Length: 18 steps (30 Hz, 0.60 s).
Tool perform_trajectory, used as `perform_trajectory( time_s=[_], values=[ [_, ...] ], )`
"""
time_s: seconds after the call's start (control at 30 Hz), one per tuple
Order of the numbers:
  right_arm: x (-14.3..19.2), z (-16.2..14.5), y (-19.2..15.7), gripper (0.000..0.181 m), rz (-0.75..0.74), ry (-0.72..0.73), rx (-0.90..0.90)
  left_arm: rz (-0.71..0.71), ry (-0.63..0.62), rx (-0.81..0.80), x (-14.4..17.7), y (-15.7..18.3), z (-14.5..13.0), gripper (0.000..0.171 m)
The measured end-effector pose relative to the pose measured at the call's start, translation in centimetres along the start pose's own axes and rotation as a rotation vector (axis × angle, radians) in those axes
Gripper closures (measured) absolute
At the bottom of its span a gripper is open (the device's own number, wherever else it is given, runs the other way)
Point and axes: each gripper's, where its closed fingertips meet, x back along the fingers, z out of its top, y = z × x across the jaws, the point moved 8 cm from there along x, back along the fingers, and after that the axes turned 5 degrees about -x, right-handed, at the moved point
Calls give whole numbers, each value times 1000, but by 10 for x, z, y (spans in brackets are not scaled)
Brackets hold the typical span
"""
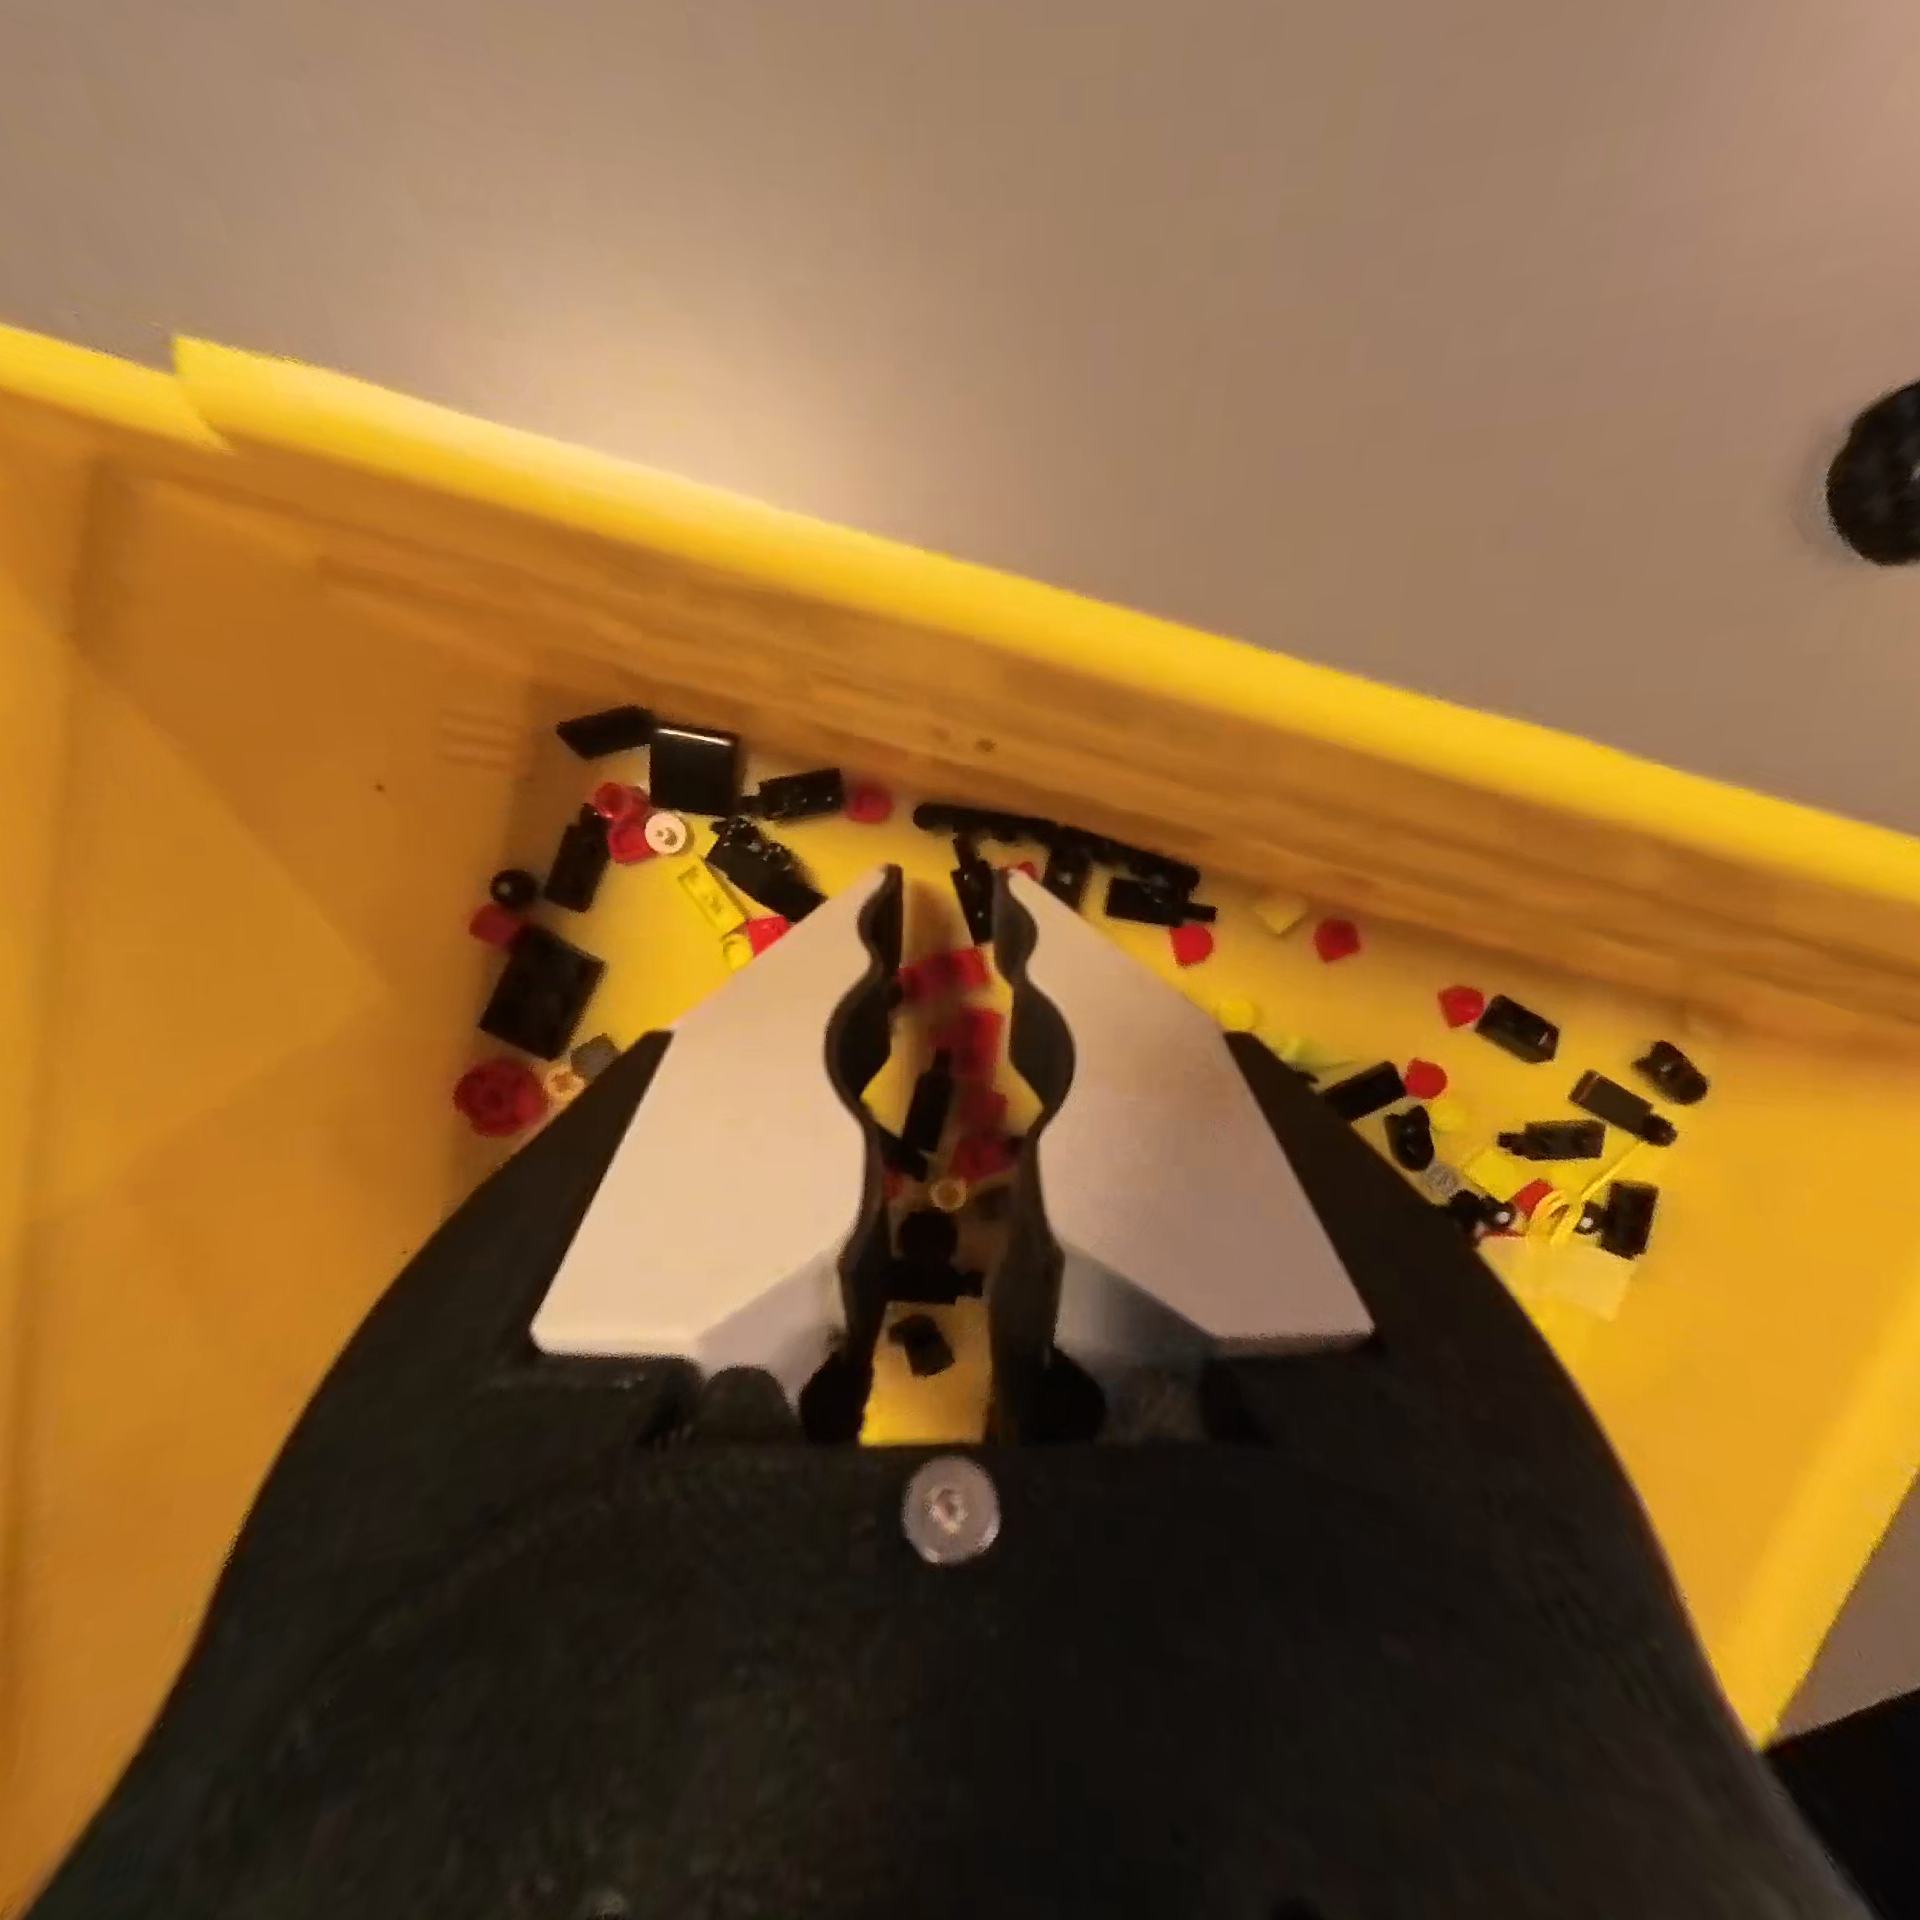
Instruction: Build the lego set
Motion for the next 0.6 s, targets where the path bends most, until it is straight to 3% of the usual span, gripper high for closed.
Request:
perform_trajectory(
  time_s=[0.33, 0.43, 0.6],
  values=[
    [0, 0, -1, 173, 12, 2, 4, 2, -59, 36, -11, 0, 1, 157],
    [0, 0, -2, 173, 18, 1, 5, 28, -73, 38, -10, -2, -2, 171],
    [0, 1, -3, 173, 29, 4, 8, -11, -73, 59, -8, -1, -7, 171]
  ],
)
